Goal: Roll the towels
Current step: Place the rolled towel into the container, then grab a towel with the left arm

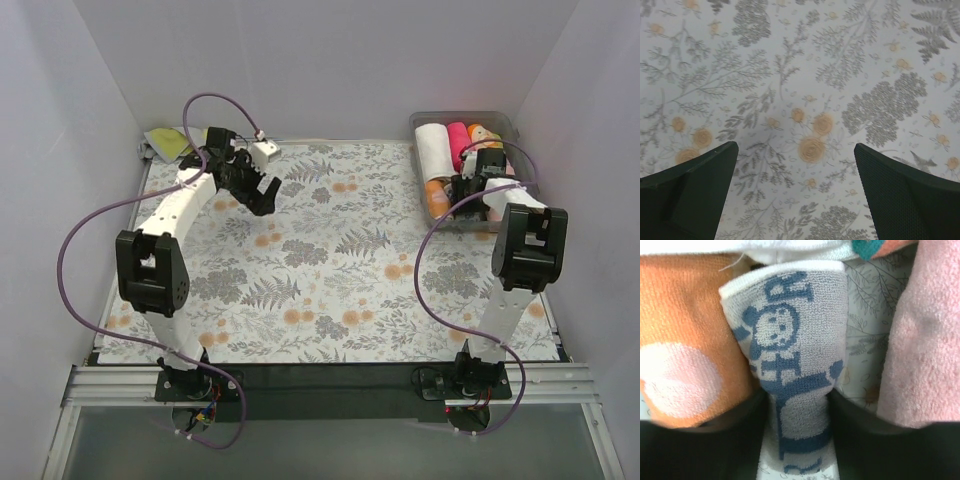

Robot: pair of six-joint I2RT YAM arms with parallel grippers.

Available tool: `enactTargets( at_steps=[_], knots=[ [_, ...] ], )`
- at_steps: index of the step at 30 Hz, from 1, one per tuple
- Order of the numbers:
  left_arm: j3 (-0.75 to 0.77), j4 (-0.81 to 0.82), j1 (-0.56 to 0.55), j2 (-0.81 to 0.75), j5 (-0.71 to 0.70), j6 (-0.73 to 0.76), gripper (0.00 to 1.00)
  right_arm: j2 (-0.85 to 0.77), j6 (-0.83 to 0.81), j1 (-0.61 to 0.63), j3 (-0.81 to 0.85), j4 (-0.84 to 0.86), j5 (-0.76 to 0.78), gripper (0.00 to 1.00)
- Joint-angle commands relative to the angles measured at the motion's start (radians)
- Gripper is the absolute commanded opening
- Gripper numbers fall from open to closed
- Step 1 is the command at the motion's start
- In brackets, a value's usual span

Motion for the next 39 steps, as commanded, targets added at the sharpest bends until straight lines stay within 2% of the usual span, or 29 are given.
enactTargets(
  at_steps=[1, 3, 5, 6, 8, 10, 14, 15, 17, 18, 21, 25, 28, 33, 39],
  knots=[
    [0.138, -0.021, 0.048, 0.070, -0.088, -0.034, 0.98, -0.060, -0.007, -0.005, -0.027, -0.032, 0.005, 0.51],
    [0.207, -0.015, 0.068, 0.101, -0.111, -0.033, 0.98, -0.097, -0.021, -0.007, -0.027, -0.044, 0.000, 0.61],
    [0.242, 0.008, 0.077, 0.150, -0.163, -0.016, 0.98, -0.119, -0.029, -0.008, -0.026, -0.063, 0.000, 0.66],
    [0.265, 0.012, 0.091, 0.171, -0.178, -0.014, 0.98, -0.140, -0.038, -0.008, -0.021, -0.072, -0.001, 0.73],
    [0.329, 0.025, 0.108, 0.232, -0.210, -0.004, 0.98, -0.163, -0.049, -0.008, -0.013, -0.090, -0.003, 0.81],
    [0.388, 0.054, 0.143, 0.274, -0.232, -0.005, 0.98, -0.195, -0.062, -0.008, -0.001, -0.115, -0.004, 0.98],
    [0.521, 0.072, 0.189, 0.411, -0.238, 0.016, 0.98, -0.245, -0.101, -0.008, 0.039, -0.170, -0.050, 0.98],
    [0.550, 0.077, 0.232, 0.467, -0.250, 0.044, 0.97, -0.255, -0.110, -0.008, 0.066, -0.187, -0.059, 0.98],
    [0.612, 0.101, 0.249, 0.510, -0.260, 0.070, 0.92, -0.268, -0.121, -0.008, 0.088, -0.230, -0.075, 0.98],
    [0.621, 0.115, 0.261, 0.532, -0.270, 0.090, 0.86, -0.284, -0.124, -0.007, 0.106, -0.242, -0.086, 0.98],
    [0.627, 0.201, 0.289, 0.583, -0.307, 0.115, 0.81, -0.326, -0.133, -0.002, 0.111, -0.273, -0.124, 0.98],
    [0.621, 0.304, 0.304, 0.642, -0.382, 0.219, 0.74, -0.378, -0.136, 0.016, 0.074, -0.288, -0.148, 0.98],
    [0.591, 0.422, 0.306, 0.678, -0.482, 0.341, 0.74, -0.400, -0.127, 0.028, 0.056, -0.296, -0.156, 0.98],
    [0.598, 0.603, 0.318, 0.768, -0.605, 0.580, 0.82, -0.389, -0.110, 0.042, 0.072, -0.311, -0.153, 0.98],
    [0.658, 0.811, 0.344, 0.891, -0.651, 0.817, 0.88, -0.369, -0.116, 0.061, 0.106, -0.327, -0.139, 0.98]
  ],
)
